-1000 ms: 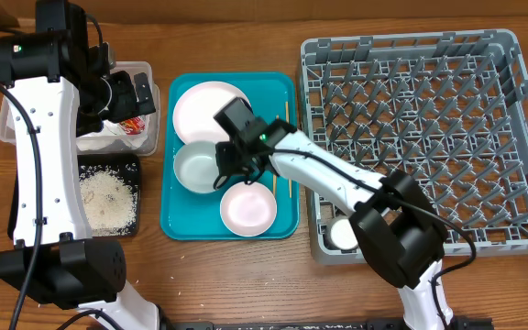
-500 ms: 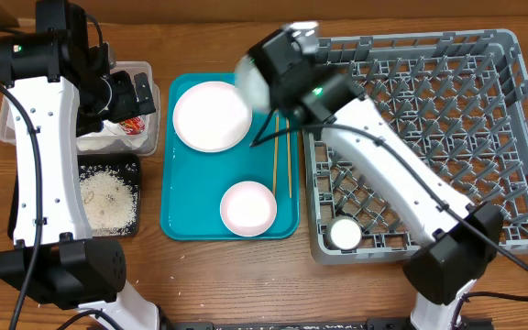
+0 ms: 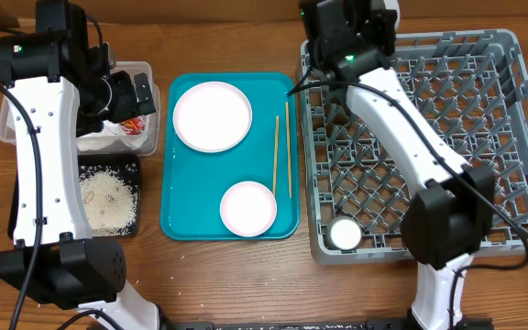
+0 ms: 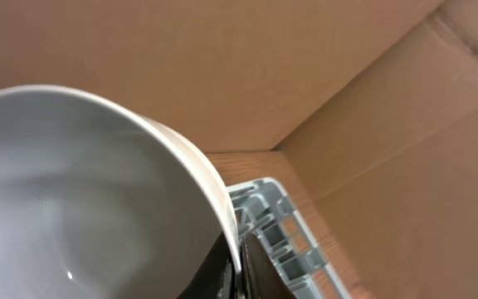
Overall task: Sort waste into correct bins and load items into the dishwasher
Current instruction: 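Carry the bowl into the dish rack and set it down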
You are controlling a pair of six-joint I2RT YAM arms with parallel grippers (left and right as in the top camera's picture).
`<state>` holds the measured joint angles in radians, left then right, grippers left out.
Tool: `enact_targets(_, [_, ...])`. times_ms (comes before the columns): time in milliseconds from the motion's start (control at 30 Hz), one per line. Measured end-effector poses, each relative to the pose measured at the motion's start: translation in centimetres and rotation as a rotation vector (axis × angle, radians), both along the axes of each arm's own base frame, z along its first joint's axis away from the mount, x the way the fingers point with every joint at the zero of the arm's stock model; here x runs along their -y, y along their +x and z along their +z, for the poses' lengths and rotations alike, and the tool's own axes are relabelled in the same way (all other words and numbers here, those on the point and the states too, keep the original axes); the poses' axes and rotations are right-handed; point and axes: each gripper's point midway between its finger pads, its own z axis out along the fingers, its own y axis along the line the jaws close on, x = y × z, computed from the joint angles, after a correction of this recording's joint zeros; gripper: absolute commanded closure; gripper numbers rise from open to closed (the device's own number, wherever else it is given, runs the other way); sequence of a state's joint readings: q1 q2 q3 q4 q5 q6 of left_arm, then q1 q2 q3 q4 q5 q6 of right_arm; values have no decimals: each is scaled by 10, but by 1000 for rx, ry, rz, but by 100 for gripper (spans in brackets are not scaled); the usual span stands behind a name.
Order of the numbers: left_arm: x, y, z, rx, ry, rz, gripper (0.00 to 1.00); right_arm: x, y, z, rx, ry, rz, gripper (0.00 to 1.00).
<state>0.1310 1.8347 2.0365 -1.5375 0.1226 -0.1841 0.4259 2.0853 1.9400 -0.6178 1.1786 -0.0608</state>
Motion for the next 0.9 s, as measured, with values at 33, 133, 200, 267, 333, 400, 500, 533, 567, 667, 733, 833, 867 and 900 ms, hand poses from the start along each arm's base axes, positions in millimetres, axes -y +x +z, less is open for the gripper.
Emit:
enact_targets(33, [0,0,0,0,0,0,0,-1,2,-5,-21,-28,0,96])
enact_targets(133, [0,0,0,0,0,0,1,-3,4,-22,-97,-99,4,96])
enact_targets(200, [0,0,0,0,0,0,0,-5,3,-33,-156,-140,9,96])
enact_targets(267, [0,0,0,-1,0,0,0,-5,1,-44,-214,-179,12,96])
enact_targets(333, [0,0,0,0,0,0,0,-6,0,-52,-250,-202,16,96])
enact_targets(400, [0,0,0,0,0,0,0,-8,-1,-59,-281,-220,21,96])
enact_targets(500, [0,0,0,0,0,0,0,-13,-3,-76,-340,-251,35,96])
enact_targets(533, [0,0,0,0,0,0,0,-16,-4,-81,-352,-254,41,96])
enact_targets(567, [0,0,0,0,0,0,0,-18,-5,-85,-360,-258,44,96])
enact_targets(667, [0,0,0,0,0,0,0,-27,-7,-91,-357,-257,52,96])
enact_targets(733, [0,0,0,0,0,0,0,-32,-10,-92,-363,-257,60,96])
enact_targets(833, [0,0,0,0,0,0,0,-35,-13,-93,-373,-261,65,96])
enact_targets(867, [0,0,0,0,0,0,0,-36,-14,-94,-378,-263,68,95])
enact_targets(900, [0,0,0,0,0,0,0,-37,-15,-94,-385,-266,70,91])
